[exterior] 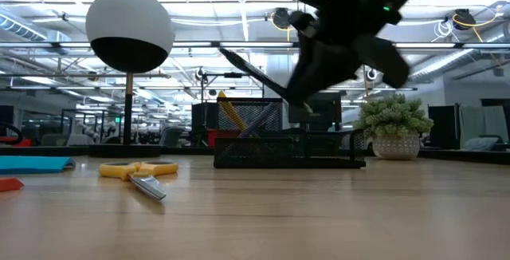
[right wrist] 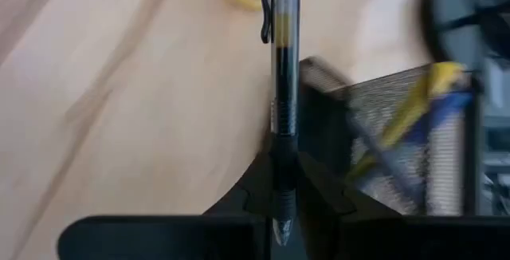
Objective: Pick and place office supplies into organizer
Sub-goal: Put the black pen into the top left compartment of the black desk organizer
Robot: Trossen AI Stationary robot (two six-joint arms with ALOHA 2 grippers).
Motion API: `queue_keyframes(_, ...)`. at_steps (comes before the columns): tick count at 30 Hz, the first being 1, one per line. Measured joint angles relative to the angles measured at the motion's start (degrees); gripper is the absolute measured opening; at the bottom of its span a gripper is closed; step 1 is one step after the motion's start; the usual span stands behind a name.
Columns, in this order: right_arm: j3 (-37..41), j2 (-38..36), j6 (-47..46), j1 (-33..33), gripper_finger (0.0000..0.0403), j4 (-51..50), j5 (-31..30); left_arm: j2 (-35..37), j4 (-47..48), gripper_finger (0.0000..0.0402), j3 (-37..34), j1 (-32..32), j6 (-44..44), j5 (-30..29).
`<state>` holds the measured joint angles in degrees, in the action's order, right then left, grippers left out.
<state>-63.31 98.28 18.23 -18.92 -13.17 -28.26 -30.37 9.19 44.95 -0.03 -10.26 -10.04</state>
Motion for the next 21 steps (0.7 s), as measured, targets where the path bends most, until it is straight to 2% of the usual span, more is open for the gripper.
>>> queue_keyframes(10,-0.02,0.00,-3.37,4.68,0.0024,17.93,-7.43,0.00,0.00,0.0072,0.00,0.00,-0.02,0.00)
queue_keyframes(13,0.05,0.00,-4.71,6.24,0.0024,24.11,-7.92,0.00,0.00,0.0072,0.00,0.00,-0.02,0.00)
queue_keyframes(21,9.66,-0.07,-7.39,9.19,0.0024,51.34,-7.88,0.00,0.00,0.0072,0.00,0.00,-0.02,0.00)
